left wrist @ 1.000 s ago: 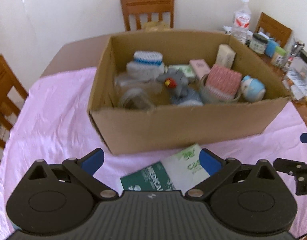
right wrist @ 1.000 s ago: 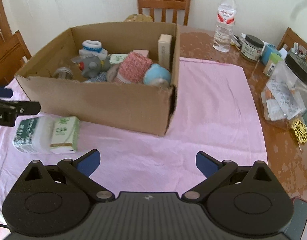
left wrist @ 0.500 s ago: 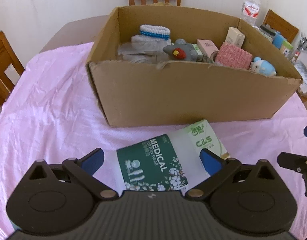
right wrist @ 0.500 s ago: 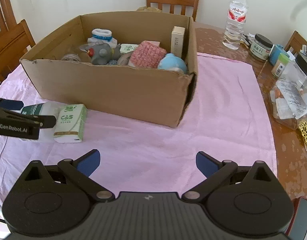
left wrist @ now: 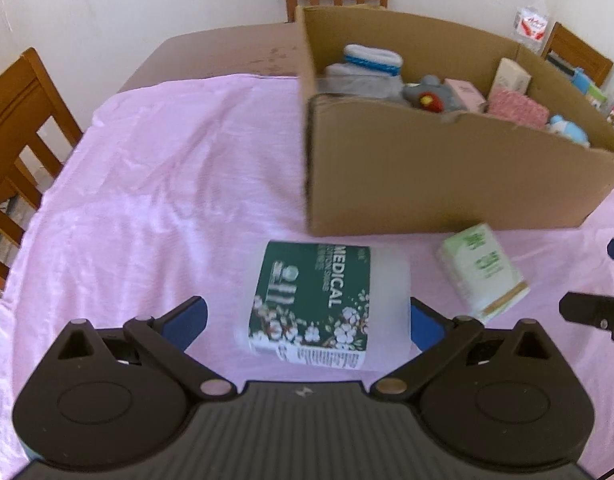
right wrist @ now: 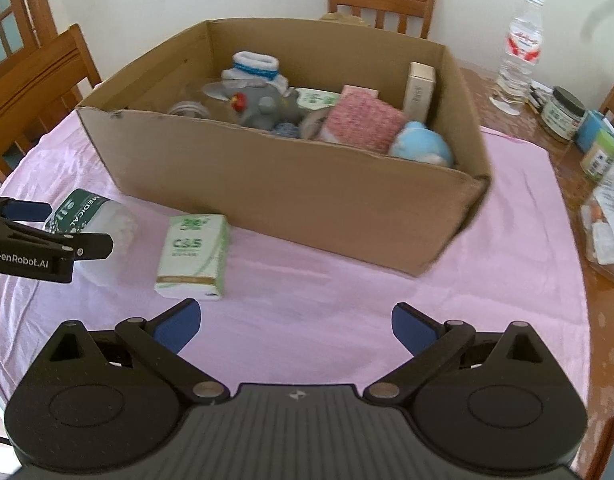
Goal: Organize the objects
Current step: 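Withdraw both tools and move toward MEDICAL tub and C&S tissue pack, then grasp white MEDICAL tub with left tool while right tool grasps C&S tissue pack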
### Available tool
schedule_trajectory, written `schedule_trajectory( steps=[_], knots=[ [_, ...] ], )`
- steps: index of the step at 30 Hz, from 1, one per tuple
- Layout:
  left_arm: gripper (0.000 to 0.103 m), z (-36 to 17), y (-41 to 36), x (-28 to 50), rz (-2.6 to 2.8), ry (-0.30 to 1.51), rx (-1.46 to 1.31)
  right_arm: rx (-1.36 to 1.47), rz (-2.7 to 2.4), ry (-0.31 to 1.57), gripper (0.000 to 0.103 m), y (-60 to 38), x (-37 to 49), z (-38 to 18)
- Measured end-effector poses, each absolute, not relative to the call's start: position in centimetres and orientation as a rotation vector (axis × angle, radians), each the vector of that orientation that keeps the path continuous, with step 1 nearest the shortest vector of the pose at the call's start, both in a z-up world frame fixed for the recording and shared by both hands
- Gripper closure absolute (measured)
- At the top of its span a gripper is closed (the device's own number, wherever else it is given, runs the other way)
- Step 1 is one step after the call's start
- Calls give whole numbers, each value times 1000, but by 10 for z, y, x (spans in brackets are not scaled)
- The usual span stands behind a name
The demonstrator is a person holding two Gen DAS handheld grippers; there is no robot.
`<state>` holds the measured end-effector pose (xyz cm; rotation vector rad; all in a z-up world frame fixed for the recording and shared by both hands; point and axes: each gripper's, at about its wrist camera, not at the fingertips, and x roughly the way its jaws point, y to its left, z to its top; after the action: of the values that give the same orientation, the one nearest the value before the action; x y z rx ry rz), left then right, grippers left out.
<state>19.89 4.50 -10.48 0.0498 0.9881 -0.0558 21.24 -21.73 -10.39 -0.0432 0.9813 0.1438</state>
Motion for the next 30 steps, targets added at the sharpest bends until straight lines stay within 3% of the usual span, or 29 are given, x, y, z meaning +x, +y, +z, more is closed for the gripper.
schedule_trajectory(
  steps=[15, 30],
  knots=[
    [1, -105, 65, 201, -141, 991, 61, -114, 158, 986, 0, -154, 239, -137],
    [1, -109, 66, 208, -189, 989, 75, -75, 7, 1024, 0, -193, 229, -140]
  ],
)
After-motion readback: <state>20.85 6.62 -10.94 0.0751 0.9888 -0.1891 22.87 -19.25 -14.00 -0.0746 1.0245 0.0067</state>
